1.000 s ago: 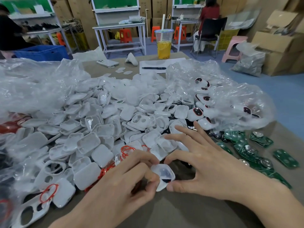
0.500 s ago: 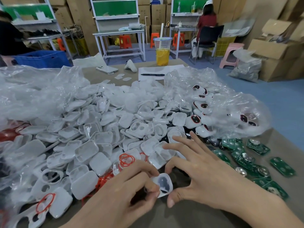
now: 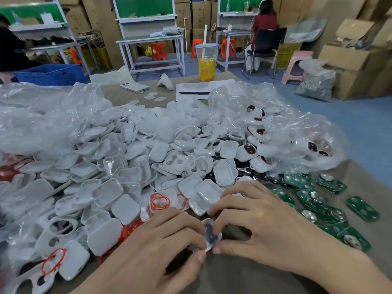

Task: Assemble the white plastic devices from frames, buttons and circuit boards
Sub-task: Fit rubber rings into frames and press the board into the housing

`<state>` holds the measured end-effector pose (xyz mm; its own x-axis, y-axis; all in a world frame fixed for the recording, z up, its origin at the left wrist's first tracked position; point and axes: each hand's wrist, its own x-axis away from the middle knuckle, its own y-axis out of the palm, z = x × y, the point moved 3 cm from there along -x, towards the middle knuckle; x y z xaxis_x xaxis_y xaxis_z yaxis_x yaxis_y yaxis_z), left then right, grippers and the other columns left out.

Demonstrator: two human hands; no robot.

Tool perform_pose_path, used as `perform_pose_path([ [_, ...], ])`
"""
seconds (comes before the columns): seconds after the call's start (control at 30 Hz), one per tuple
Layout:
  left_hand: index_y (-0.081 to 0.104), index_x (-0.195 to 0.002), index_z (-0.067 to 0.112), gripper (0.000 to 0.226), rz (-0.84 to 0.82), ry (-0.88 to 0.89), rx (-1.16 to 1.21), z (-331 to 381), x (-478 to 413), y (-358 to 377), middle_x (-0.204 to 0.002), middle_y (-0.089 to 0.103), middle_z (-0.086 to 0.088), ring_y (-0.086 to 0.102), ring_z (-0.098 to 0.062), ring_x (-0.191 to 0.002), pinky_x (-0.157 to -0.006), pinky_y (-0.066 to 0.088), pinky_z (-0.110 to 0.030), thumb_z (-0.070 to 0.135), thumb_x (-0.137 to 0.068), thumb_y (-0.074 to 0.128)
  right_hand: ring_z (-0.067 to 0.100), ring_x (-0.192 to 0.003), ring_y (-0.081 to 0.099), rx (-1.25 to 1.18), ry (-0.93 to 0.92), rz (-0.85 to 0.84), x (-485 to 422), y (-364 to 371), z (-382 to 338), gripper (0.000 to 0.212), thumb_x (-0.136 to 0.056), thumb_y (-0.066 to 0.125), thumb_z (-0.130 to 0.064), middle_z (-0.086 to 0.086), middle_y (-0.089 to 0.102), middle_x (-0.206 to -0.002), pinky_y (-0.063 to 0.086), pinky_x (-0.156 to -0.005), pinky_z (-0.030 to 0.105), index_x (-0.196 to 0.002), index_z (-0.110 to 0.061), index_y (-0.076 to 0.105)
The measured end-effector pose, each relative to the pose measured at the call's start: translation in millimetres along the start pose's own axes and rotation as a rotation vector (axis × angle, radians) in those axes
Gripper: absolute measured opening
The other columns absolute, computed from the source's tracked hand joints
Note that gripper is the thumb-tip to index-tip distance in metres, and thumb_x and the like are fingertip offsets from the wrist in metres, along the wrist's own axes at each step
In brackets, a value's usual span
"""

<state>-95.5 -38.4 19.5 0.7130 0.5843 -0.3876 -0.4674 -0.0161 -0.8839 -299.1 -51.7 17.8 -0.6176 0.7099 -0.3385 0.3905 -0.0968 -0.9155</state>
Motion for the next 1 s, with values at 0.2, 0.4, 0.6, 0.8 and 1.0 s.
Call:
perform_pose_path([
  [0.2, 0.071, -0.095, 0.033, 0.014, 0.025, -0.039, -0.004, 3.5, 6.0, -7.4, -0.117, 0.063, 0.026, 0.057, -0.002, -0.114, -0.099, 0.042, -0.017, 0.034, -0.097, 0.057, 0.002, -0.113, 0.048, -0.003, 0.019, -0.048, 1.6, -0.1, -2.0, 0.022, -0.090, 0.061, -0.062, -0.029, 0.061, -0.109, 0.045, -0.095, 0.032, -0.088, -0.040, 0.064],
  [0.4, 0.070, -0.086, 0.027, 0.019, 0.118, -0.130, -0.005, 1.7, 8.1, -20.2, -0.105, 0.065, 0.022, 0.058, -0.007, -0.103, -0.093, 0.043, -0.023, 0.030, -0.097, 0.055, 0.001, -0.108, 0.049, -0.043, 0.052, -0.040, 4.5, -2.7, -2.8, 0.021, -0.088, 0.063, -0.061, -0.026, 0.061, -0.103, 0.044, -0.092, 0.028, -0.086, -0.040, 0.065],
  [0.6, 0.069, -0.091, 0.032, 0.013, 0.041, -0.134, -0.001, 4.4, 8.3, -14.3, -0.108, 0.063, 0.025, 0.057, -0.005, -0.108, -0.091, 0.045, -0.027, 0.034, -0.096, 0.057, 0.006, -0.102, 0.053, -0.042, 0.051, -0.042, 4.3, -3.3, -3.9, 0.022, -0.087, 0.063, -0.062, -0.023, 0.061, -0.100, 0.046, -0.087, 0.030, -0.087, -0.040, 0.065],
  [0.8, 0.070, -0.094, 0.035, 0.012, -0.040, -0.123, -0.022, 3.7, 8.5, -12.5, -0.109, 0.061, 0.026, 0.056, -0.004, -0.109, -0.091, 0.047, -0.032, 0.035, -0.095, 0.058, 0.004, -0.104, 0.050, -0.050, 0.054, -0.066, 5.3, -2.9, -2.9, 0.024, -0.088, 0.060, -0.064, -0.023, 0.059, -0.102, 0.045, -0.089, 0.028, -0.087, -0.041, 0.063],
  [1.0, 0.068, -0.098, 0.037, 0.012, -0.064, -0.124, -0.023, 7.1, 7.4, -11.7, -0.115, 0.058, 0.023, 0.054, -0.003, -0.108, -0.094, 0.042, -0.029, 0.035, -0.093, 0.057, 0.006, -0.103, 0.051, -0.052, 0.049, -0.072, 5.3, -1.6, -1.9, 0.024, -0.088, 0.060, -0.065, -0.023, 0.058, -0.101, 0.046, -0.087, 0.030, -0.088, -0.041, 0.062],
])
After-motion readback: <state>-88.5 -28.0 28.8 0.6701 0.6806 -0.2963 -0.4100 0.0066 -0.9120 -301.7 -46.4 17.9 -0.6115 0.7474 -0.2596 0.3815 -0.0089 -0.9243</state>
